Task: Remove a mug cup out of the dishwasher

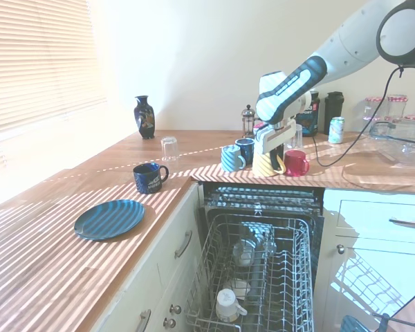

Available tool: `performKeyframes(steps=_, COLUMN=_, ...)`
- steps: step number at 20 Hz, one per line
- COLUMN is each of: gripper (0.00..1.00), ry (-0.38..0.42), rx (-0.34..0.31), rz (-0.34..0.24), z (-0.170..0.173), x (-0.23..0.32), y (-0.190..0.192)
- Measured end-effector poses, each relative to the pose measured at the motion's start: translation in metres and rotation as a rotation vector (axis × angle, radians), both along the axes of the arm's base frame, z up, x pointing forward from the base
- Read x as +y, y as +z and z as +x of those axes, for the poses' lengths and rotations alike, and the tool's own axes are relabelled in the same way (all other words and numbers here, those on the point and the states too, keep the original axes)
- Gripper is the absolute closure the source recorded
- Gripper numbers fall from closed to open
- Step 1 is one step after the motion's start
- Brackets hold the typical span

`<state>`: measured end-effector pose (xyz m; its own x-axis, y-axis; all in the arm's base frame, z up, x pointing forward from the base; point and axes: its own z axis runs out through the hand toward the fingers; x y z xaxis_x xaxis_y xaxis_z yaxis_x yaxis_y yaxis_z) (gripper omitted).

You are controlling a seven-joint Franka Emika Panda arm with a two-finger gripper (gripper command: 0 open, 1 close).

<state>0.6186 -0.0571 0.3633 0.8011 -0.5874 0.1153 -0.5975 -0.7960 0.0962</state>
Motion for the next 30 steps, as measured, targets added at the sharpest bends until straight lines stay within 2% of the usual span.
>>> performKeyframes(steps=15, gripper=0.0, ry=-0.021, rx=-0.013, rz=-0.013, z=0.002, x=-0.015, y=0.006)
performKeyframes(steps=20, gripper=0.0, ry=-0.011, rx=-0.078, rz=-0.013, z=-0.002, x=-0.008, y=0.047)
performKeyframes(steps=25, gripper=0.0, ry=-0.009, rx=-0.118, rz=-0.014, z=-0.04, x=0.016, y=0.084)
performKeyframes(steps=30, gripper=0.0, ry=0.006, rx=-0.091, rz=0.001, z=-0.113, x=0.048, y=0.077)
